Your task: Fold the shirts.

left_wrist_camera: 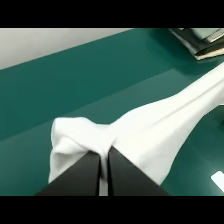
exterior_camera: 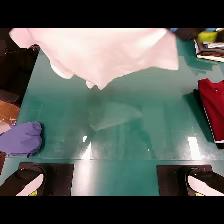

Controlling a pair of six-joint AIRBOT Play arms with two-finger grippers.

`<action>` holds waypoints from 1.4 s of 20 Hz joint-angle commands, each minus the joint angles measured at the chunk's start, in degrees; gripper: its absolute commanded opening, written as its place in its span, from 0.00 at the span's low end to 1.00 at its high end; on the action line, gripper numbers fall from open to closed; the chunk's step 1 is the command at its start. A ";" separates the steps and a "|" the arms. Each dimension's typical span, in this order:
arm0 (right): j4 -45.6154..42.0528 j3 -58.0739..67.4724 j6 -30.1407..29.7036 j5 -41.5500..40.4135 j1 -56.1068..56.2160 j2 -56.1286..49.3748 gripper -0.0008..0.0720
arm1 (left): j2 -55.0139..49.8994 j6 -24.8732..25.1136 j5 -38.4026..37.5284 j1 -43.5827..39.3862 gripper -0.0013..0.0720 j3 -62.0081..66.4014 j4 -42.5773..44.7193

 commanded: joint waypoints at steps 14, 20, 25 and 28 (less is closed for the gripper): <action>-14.93 -34.91 8.13 15.98 -0.26 2.34 0.03 | -4.81 3.15 -15.41 -0.79 0.05 -45.29 -7.21; -13.88 -41.97 8.13 15.74 -0.26 2.47 0.03 | -4.74 3.48 -15.32 -0.79 0.55 -57.22 -10.01; -13.86 -41.79 8.13 15.74 -0.28 2.54 0.03 | -4.76 3.72 -11.15 -0.76 0.76 -44.72 -9.70; -13.86 -41.79 8.13 15.69 -0.28 2.54 0.03 | -6.05 6.25 -2.03 -0.76 0.76 -36.17 -8.15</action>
